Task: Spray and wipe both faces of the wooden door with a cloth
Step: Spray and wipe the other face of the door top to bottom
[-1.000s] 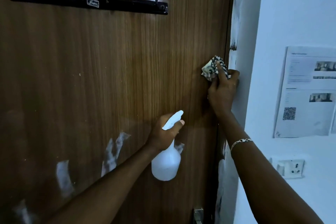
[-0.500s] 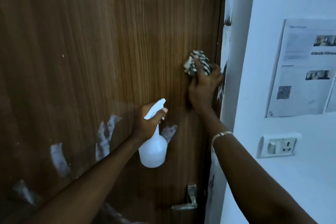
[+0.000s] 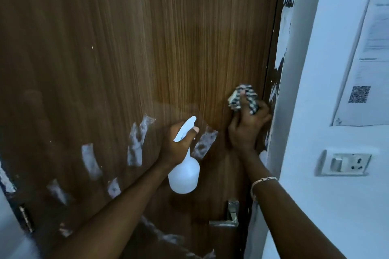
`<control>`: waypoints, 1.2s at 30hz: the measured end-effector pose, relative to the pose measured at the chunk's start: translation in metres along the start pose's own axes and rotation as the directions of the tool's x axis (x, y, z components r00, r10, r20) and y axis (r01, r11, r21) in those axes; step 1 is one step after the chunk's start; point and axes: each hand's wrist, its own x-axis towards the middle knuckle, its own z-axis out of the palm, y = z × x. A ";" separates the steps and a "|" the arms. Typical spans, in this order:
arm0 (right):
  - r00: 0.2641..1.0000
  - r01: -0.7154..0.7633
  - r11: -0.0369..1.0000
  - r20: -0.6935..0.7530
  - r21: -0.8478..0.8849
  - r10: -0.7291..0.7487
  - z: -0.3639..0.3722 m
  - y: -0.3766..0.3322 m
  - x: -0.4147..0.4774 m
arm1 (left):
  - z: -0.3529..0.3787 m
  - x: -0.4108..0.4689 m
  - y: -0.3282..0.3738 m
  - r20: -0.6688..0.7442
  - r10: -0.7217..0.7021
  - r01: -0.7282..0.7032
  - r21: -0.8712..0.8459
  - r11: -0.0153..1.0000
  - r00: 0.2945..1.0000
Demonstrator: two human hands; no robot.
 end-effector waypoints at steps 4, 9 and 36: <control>0.808 0.504 0.861 0.388 -0.064 -0.443 0.000 0.045 -0.077 | 0.003 -0.011 -0.003 0.024 0.038 -0.037 -0.013 0.999 0.999; 0.998 -0.003 0.999 0.066 0.038 0.001 -0.017 0.042 -0.040 | -0.002 -0.036 -0.015 -0.067 0.151 -0.150 0.027 0.988 0.986; 0.763 0.546 0.837 0.397 0.024 -0.509 0.085 -0.080 -0.139 | -0.143 -0.078 -0.058 -0.223 0.107 -0.054 0.233 0.971 0.969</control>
